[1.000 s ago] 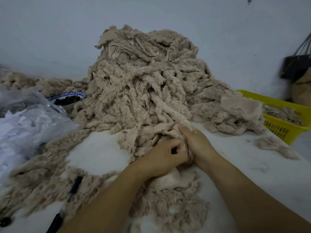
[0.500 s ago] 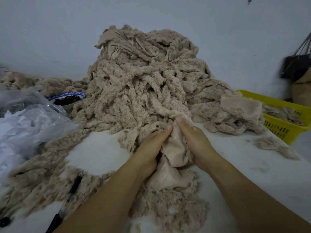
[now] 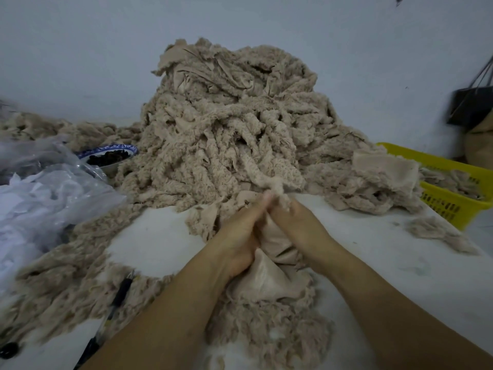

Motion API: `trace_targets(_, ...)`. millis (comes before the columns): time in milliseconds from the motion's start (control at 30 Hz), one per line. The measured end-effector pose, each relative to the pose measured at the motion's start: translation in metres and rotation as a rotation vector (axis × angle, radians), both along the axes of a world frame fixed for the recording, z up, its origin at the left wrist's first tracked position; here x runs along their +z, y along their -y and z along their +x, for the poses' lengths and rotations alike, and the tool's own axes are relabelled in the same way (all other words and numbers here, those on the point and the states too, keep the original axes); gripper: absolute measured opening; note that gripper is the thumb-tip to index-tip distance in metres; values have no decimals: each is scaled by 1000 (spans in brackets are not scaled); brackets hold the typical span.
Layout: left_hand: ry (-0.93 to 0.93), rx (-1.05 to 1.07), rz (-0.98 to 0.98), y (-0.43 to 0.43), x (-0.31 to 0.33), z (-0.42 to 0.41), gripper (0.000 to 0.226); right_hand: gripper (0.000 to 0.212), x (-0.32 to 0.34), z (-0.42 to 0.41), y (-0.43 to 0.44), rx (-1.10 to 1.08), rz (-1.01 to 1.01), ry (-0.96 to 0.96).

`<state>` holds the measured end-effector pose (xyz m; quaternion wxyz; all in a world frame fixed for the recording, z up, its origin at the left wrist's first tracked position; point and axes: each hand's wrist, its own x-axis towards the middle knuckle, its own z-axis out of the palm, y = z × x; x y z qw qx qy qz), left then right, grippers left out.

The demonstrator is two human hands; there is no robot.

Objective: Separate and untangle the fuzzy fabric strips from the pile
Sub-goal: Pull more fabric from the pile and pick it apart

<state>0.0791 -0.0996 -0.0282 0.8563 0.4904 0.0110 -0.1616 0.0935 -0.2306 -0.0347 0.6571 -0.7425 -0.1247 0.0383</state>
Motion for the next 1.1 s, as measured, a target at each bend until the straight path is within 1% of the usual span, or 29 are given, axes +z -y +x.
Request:
trace_targets(67,10,109,145,4,-1,0,43,11,0,-3,-3,18,-166,104)
trace_targets(100,-6,163,166,5,-3,0,39,9,1,-5,-6,21,-205,116)
trace_targets(133,-23,218,162,5,-4,1,34,10,1,-6,-7,26,-229,114)
trace_targets(200,-38,325,111,0,-1,3,21,18,3,-7,-10,45,-248,115)
trace_targets(233,-43,362,65,-2,1,4,22,19,4,-8,-10,62,-222,110)
trace_targets(333,-52,432,-102,-10,3,8,35,16,5,-6,-8,47,-51,51)
trace_targets(400,-76,496,-239,-24,1,16,39,11,8,-5,-5,27,71,-5)
trace_targets(500,-130,607,-477,-51,1,26,38,17,15,1,8,-84,310,-87)
trace_targets(567,-99,596,-514,-52,3,25,38,21,21,5,17,-185,463,-158)
trace_targets(600,-75,548,-483,-47,3,23,41,24,20,7,19,-204,493,-192)
trace_targets(633,-54,487,-411,-38,3,22,48,27,18,8,20,-201,491,-222)
trace_targets(733,-3,285,-52,-16,3,15,78,32,6,9,14,-191,412,-273)
trace_targets(767,41,207,70,-11,2,12,83,33,4,10,13,-199,413,-266)
trace_targets(800,97,137,189,-7,3,7,77,34,3,12,13,-207,434,-250)
trace_targets(867,236,21,519,-3,2,-1,54,35,6,14,15,-238,528,-251)
trace_targets(933,391,-114,807,-2,-3,-5,41,33,10,17,19,-284,633,-278)
trace_targets(1000,474,-227,931,-5,-9,-6,29,31,11,20,23,-346,672,-275)
trace_targets(1067,525,-224,941,-6,-10,-6,8,30,9,23,28,-389,707,-261)
trace_targets(1100,551,-170,921,-6,-10,-6,16,29,10,23,30,-383,751,-257)
